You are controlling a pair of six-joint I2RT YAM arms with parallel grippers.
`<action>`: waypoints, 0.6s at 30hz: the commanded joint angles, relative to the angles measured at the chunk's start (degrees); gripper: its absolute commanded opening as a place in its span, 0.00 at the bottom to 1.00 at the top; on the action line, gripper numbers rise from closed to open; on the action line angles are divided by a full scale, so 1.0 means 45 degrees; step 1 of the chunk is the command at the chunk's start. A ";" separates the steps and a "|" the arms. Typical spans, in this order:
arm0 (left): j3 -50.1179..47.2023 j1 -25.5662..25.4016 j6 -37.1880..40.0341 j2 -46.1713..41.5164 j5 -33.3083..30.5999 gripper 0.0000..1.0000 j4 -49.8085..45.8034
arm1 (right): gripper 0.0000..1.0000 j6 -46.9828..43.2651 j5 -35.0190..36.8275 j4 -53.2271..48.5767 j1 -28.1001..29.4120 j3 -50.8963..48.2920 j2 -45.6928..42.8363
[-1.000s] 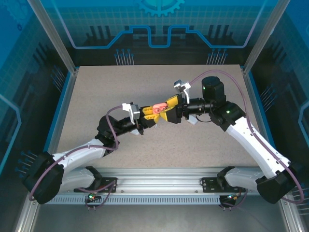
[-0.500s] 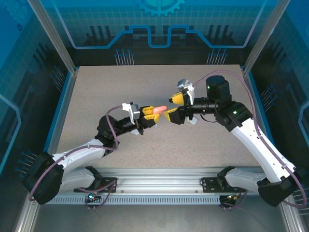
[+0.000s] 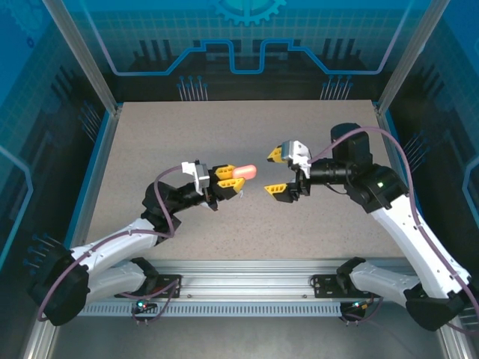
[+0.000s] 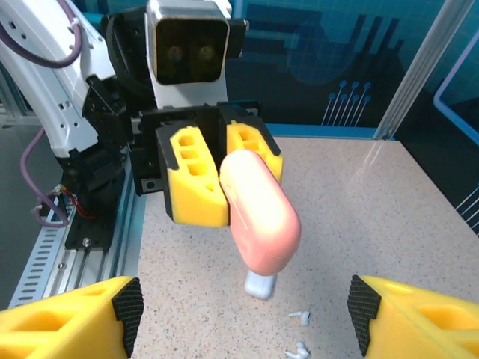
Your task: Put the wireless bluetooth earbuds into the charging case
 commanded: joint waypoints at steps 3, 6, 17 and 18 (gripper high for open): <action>-0.0030 -0.0047 -0.0246 -0.0126 0.0602 0.00 0.0160 | 0.74 -0.0583 -0.0405 -0.0567 0.0565 0.0800 0.0913; -0.0052 -0.0042 -0.0240 -0.0152 0.0551 0.00 0.0163 | 0.68 -0.0734 -0.0654 -0.0715 0.0794 0.1056 0.1319; -0.0110 -0.0032 -0.0248 -0.0143 0.0332 0.00 0.0182 | 0.53 -0.0122 -0.1326 -0.0162 0.1023 0.0936 0.1918; -0.0108 -0.0034 -0.0242 -0.0130 0.0320 0.00 0.0190 | 0.52 -0.0101 -0.1341 -0.0191 0.1033 0.0940 0.1977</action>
